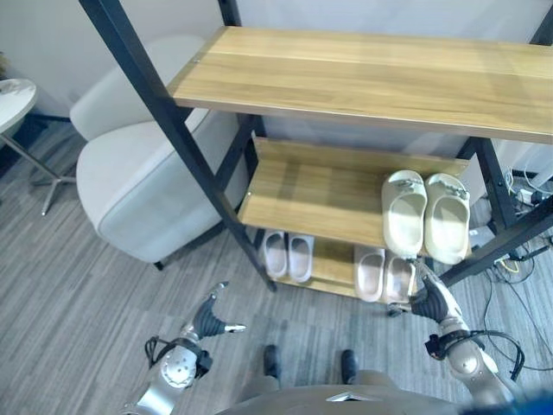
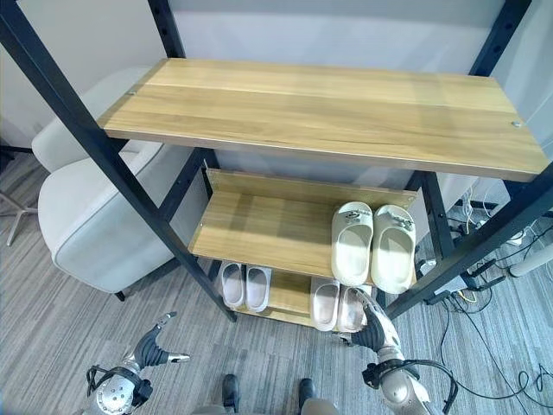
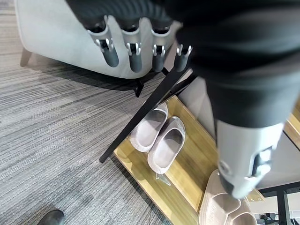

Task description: Arrange the slippers neatly on the shoe rack.

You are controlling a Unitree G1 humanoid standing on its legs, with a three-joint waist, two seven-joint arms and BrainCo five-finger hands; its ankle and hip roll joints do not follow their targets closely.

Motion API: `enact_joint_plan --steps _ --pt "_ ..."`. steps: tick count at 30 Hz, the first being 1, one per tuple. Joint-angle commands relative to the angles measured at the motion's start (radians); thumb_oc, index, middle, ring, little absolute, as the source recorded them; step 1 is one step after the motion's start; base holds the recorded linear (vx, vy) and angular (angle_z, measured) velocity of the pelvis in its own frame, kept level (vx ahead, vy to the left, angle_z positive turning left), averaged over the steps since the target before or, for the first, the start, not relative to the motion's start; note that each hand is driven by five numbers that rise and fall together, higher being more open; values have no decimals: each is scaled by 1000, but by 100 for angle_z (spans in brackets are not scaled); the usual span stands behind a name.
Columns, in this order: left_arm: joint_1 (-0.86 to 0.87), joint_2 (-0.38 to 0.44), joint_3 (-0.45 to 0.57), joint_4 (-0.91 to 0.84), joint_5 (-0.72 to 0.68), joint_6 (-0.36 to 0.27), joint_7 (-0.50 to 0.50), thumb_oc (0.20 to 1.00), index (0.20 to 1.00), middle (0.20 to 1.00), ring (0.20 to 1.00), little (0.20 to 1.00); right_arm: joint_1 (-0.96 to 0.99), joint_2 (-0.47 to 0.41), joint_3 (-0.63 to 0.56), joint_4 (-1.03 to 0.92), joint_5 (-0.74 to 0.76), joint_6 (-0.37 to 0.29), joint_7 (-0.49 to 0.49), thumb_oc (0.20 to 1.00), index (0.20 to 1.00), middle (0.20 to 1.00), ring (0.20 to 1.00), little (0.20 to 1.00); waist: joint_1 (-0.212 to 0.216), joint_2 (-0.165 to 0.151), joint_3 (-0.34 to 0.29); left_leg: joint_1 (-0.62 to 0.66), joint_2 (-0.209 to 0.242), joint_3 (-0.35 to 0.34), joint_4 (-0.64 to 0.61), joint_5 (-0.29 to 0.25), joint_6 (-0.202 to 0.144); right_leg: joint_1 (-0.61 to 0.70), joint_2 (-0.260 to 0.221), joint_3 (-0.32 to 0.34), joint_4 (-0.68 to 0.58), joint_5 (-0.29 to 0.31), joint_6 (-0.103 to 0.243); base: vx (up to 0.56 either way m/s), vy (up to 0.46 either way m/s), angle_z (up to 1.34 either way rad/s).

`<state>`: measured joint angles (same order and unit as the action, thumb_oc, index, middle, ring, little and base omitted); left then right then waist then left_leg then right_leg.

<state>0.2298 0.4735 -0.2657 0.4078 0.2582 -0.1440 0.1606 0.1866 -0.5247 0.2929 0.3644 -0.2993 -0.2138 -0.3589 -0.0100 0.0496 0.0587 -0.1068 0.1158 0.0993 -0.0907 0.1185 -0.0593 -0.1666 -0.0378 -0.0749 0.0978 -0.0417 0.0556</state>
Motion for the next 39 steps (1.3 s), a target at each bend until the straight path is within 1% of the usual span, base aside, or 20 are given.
enact_joint_plan --steps 1,18,28,39 --pt "-41 33 34 -25 11 -48 26 1000 1000 1000 1000 1000 -45 21 -5 -22 26 -28 -30 1000 1000 1000 1000 1000 1 -38 22 -10 -71 -7 19 -91 14 2 -40 -74 -54 20 60 8 0 5" --pt "-56 27 46 -25 17 -47 34 1000 1000 1000 1000 1000 -119 46 -5 44 39 -12 -47 1000 1000 1000 1000 1000 18 -36 25 -21 -79 -17 17 -92 16 -1 -45 -82 -65 24 61 4 2 3" --pt "-56 19 48 -13 7 -47 40 1000 1000 1000 1000 1000 -115 58 -6 66 41 -8 -47 1000 1000 1000 1000 1000 17 -39 21 -11 -82 -16 16 -96 18 8 -46 -81 -63 22 61 0 0 0" --pt "-77 3 37 -8 0 -43 53 1000 1000 1000 1000 1000 -62 95 24 150 63 -2 -12 1000 1000 1000 1000 1000 8 -43 12 12 -83 -12 15 -100 18 31 -48 -78 -64 23 64 0 0 0"
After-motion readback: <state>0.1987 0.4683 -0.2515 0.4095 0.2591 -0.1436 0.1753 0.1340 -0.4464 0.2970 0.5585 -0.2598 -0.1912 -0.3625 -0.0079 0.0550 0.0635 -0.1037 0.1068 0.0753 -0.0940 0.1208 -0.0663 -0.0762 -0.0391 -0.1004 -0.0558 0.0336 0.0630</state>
